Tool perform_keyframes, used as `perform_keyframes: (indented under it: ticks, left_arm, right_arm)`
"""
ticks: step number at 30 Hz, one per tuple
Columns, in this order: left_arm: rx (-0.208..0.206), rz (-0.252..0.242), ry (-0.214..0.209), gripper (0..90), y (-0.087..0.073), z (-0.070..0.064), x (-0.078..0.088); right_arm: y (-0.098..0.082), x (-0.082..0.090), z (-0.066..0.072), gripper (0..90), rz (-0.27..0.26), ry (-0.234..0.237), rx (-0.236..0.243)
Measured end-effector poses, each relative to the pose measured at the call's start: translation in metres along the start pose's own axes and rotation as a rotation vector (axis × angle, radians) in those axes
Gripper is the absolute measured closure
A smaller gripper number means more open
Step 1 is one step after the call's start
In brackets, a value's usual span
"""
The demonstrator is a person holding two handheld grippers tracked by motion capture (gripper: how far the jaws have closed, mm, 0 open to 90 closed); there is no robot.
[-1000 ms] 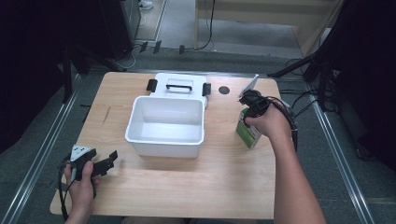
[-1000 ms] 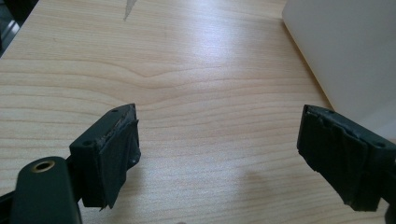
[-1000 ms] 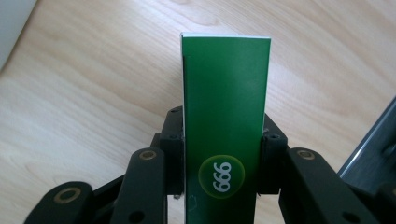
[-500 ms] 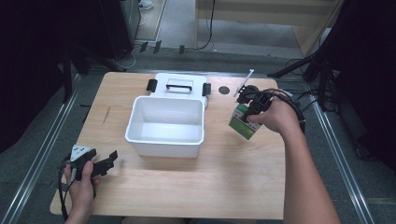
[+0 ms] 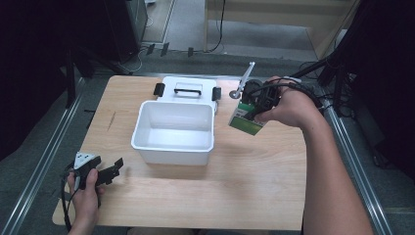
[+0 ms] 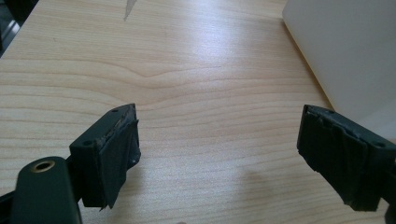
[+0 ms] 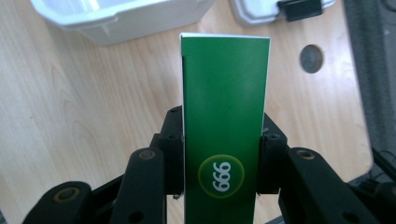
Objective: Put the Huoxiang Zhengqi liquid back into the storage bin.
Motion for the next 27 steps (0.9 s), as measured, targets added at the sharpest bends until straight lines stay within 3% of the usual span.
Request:
perform_keyframes:
  ticks: [3,9,20,27]
  left_arm:
    - [0.005,-0.003,0.0,13.8,0.0,0.0,0.0]
    - [0.003,0.001,-0.003,13.8,0.0,0.0,0.0]
    - [0.005,0.003,-0.002,13.8,0.0,0.0,0.0]
    - [0.007,0.002,-0.003,13.8,0.0,0.0,0.0]
  right_arm:
    - [0.008,0.008,-0.001,64.3,0.002,-0.009,0.015]
    - [0.029,0.023,-0.001,64.2,-0.035,-0.016,0.115]
    - [0.072,0.054,0.008,64.4,-0.064,-0.041,0.177]
    - [0.099,0.055,0.02,64.3,-0.093,-0.027,0.21]
Point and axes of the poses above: each handheld gripper's, and its own axes: x roughly backward along the jaws, y roughly out of its top, z roughly to its left, the point moved 2 cm from there along -x, roughly forward along the jaws, and after that the axes turned 2 degrees about x, right-handed, at the moved point
